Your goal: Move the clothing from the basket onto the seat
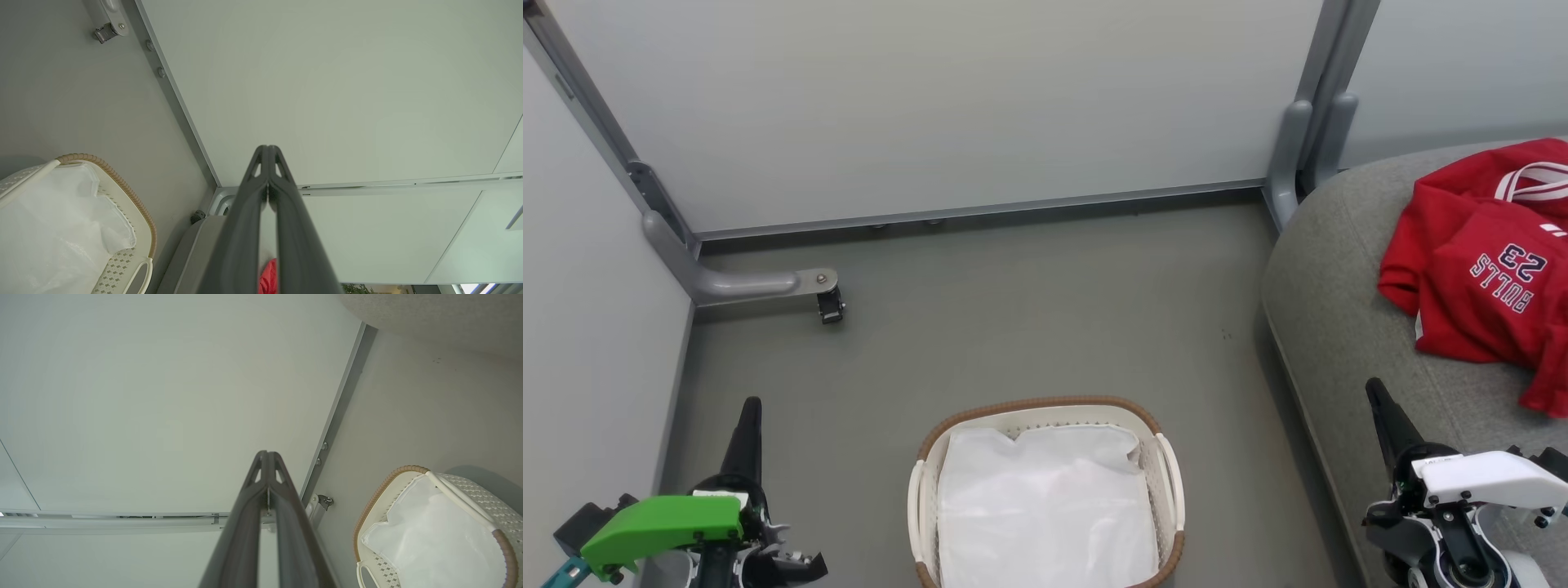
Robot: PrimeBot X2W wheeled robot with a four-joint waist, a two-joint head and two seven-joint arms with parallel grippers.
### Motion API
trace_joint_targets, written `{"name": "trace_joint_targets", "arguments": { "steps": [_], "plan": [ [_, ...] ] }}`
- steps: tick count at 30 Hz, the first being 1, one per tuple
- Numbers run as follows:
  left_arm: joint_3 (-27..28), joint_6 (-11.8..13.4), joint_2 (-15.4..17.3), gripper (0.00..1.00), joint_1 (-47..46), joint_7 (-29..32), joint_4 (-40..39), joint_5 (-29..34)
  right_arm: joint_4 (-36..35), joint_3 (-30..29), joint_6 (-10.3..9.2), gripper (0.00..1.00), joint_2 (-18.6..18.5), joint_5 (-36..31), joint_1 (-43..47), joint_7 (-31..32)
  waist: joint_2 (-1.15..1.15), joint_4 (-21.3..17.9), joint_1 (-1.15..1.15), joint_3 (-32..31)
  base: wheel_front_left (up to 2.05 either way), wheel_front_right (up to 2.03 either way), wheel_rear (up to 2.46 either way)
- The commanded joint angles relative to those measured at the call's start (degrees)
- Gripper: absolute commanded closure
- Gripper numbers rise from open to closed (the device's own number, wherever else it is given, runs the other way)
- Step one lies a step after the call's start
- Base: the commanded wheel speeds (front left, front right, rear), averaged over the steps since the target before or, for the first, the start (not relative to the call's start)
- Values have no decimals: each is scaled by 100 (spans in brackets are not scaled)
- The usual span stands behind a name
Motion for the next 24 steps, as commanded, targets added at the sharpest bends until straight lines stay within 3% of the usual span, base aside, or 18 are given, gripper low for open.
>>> {"name": "trace_joint_targets", "arguments": {
  "steps": [1, 24],
  "plan": [
    [28, -31, 37, 100, -146, 44, -36, -108, -48, -36, -1, 100, -33, 112, -95, 38, 0, -3, 0, 0, 0, 0, 0],
    [167, -85, 29, 100, -219, 234, -31, -701, -87, -122, -1, 100, -38, 811, -99, 217, 0, -48, 0, 2, 0, 0, 0]
  ]
}}
